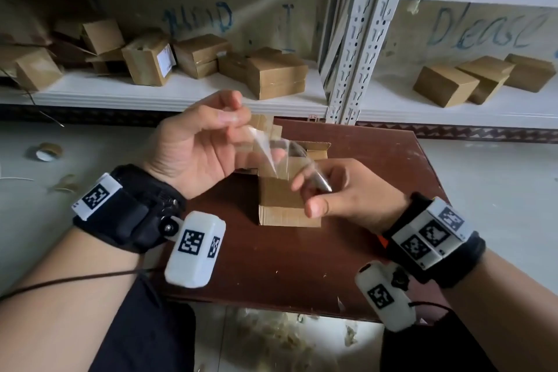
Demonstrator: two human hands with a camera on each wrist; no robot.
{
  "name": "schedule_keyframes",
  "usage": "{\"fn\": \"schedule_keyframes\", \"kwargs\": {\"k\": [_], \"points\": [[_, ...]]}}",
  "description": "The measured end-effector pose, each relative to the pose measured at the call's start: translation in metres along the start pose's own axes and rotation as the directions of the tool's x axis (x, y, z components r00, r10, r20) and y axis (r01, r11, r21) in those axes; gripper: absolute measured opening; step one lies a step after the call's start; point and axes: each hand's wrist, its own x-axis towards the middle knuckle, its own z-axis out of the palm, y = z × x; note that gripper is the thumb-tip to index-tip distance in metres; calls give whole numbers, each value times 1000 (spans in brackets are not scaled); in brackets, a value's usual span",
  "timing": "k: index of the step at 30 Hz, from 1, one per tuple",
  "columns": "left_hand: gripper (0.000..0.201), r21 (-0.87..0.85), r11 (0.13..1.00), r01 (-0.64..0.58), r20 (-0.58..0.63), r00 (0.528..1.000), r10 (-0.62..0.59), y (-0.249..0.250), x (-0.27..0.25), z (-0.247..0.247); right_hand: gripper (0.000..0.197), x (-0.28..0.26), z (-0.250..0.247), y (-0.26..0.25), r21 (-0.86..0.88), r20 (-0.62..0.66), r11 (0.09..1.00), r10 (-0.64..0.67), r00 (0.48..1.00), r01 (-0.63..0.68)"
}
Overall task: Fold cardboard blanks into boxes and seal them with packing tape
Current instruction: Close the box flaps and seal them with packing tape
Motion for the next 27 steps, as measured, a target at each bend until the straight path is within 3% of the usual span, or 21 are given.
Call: {"fn": "schedule_keyframes", "kwargs": {"k": [3,6,11,14,16,18,21,23,25,27], "points": [[15,36,999,-38,-93,995,41,7,0,-12,85,-2,-13,6,29,-37,1000,-4,999,5],[8,-25,997,-71,-141,988,67,12,1,-20,93,-5,-28,7,70,-128,995,84,988,-75],[5,-61,994,-93,-203,976,79,14,3,-28,57,-5,-57,7,163,-96,956,261,961,-243],[14,-69,991,-114,-260,961,92,17,3,-34,30,-10,-73,8,110,-135,925,377,916,-364],[18,-50,991,-122,-257,961,105,21,3,-38,33,-11,-81,7,94,-171,905,425,889,-415],[18,0,992,-125,-282,952,120,23,3,-43,47,-11,-87,7,125,-248,896,444,861,-427],[18,240,966,-98,-412,891,192,18,7,-53,41,-11,-96,6,122,-376,911,410,831,-394],[19,469,883,6,-534,799,278,9,11,-62,33,-11,-103,7,80,-452,926,364,814,-370],[32,598,794,109,-585,737,338,-1,15,-69,40,-11,-108,10,66,-492,940,322,809,-334],[41,624,770,133,-607,703,371,-9,19,-75,55,-12,-110,14,51,-516,958,266,814,-281]]}}
